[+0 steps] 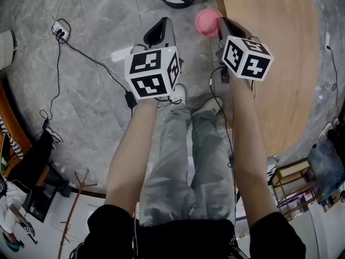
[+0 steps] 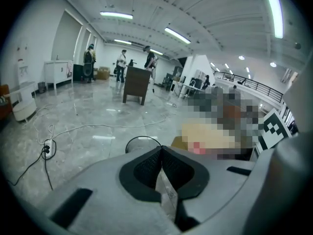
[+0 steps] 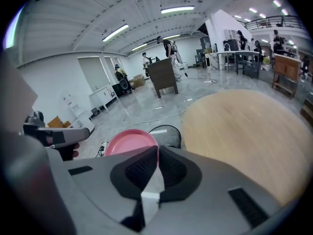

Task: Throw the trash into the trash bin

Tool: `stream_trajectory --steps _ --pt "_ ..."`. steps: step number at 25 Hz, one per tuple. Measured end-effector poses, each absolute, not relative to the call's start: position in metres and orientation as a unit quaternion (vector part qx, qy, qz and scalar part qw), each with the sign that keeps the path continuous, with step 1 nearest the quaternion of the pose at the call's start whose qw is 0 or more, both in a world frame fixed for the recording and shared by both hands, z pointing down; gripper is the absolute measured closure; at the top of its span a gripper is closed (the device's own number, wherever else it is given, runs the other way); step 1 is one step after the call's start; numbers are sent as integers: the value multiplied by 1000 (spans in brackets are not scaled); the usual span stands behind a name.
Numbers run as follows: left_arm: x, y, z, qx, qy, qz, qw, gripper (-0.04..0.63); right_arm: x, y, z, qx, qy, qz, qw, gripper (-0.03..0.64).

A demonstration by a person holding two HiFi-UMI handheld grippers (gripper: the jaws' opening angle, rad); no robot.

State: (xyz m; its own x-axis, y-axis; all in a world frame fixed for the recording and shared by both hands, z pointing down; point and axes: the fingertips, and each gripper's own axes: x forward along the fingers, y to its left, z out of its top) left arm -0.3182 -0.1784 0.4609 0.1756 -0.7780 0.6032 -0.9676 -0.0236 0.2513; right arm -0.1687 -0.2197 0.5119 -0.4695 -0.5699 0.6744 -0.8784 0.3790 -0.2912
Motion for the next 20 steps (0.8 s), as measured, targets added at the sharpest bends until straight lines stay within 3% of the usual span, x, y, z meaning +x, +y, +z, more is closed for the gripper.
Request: stream_trajectory --steps 10,20 --pt "-383 -230 452 678 -655 131 306 588 -245 -299 492 447 -821 256 245 601" --pt "-406 -257 451 667 -671 124 298 588 -265 -358 469 473 -827 206 222 597"
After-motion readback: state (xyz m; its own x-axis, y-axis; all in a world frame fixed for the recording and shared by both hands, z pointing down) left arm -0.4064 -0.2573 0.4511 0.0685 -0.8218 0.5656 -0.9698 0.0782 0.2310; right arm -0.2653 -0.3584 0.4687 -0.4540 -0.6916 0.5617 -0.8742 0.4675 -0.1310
